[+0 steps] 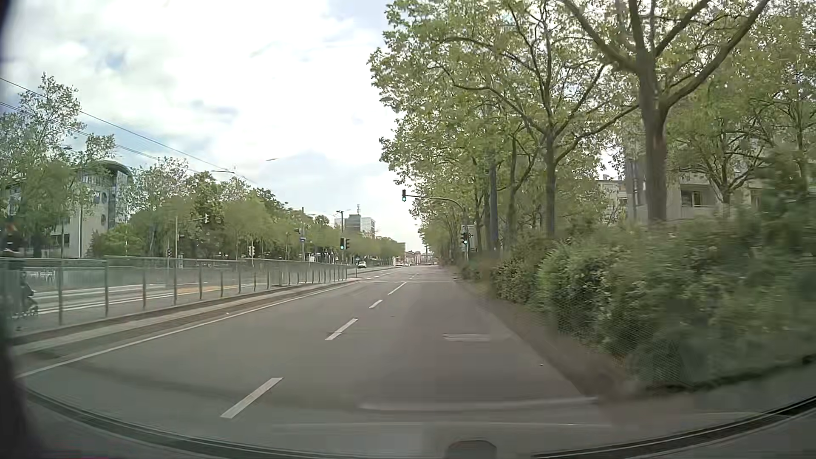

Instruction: Follow the waypoints while adhering to traffic rules and regulations

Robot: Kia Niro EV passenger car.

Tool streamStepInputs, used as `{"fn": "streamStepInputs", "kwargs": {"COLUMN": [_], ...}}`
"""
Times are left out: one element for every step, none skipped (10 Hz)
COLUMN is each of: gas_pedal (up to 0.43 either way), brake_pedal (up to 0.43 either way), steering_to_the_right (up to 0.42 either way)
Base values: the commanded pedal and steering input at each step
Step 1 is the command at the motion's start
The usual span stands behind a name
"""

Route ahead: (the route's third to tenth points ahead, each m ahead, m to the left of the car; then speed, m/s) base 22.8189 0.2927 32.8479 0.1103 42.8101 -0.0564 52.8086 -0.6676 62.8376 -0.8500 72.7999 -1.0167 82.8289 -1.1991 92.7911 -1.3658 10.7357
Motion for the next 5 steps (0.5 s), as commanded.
{"fn": "streamStepInputs", "kwargs": {"gas_pedal": [0.008, 0.008, 0.008, 0.008, 0.008], "brake_pedal": [0.03, 0.03, 0.03, 0.03, 0.03], "steering_to_the_right": [0.001, 0.0, 0.0, 0.0, 0.0]}}
